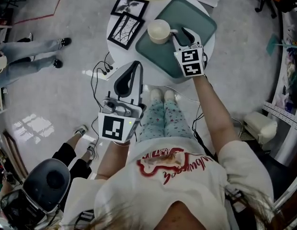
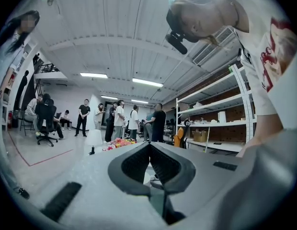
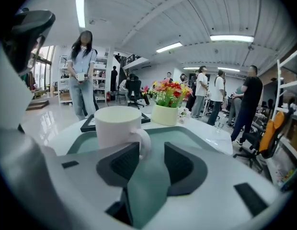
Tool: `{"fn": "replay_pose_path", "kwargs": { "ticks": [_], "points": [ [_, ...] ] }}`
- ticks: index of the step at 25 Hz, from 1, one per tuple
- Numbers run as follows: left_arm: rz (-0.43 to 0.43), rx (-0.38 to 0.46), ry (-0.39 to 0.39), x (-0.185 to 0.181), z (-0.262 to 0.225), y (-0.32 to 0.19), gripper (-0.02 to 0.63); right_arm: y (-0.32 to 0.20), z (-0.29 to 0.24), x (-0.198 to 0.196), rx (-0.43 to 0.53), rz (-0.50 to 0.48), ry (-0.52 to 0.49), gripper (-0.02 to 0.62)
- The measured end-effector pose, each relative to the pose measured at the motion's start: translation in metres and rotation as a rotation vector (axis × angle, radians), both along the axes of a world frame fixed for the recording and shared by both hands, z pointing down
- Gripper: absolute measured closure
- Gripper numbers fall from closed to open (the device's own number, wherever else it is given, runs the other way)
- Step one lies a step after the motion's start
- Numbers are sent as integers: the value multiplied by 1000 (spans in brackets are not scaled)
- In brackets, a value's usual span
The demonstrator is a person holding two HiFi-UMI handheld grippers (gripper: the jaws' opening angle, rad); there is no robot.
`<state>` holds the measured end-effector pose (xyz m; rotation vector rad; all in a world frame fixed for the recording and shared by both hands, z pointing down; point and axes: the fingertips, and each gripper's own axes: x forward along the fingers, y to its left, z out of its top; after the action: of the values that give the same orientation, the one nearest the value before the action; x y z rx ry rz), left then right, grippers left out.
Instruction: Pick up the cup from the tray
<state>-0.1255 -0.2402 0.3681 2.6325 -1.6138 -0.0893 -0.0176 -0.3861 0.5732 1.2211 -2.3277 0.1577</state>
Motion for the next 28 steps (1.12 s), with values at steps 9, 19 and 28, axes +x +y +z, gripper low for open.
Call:
{"fn": "replay_pose_path", "kwargs": {
  "ticks": [9,19,28],
  "points": [
    [-25,-31,-5,-14,13,-2,592,-22,9,-12,25,35,-97,526],
    [-27,-66,-27,-24,16,-1,592,-23,-4,-13,-20,131,-308,552],
    [-3,1,-27,-19,-15,-4,592,-4,-71,5,-13,220,-383,552]
  ]
}}
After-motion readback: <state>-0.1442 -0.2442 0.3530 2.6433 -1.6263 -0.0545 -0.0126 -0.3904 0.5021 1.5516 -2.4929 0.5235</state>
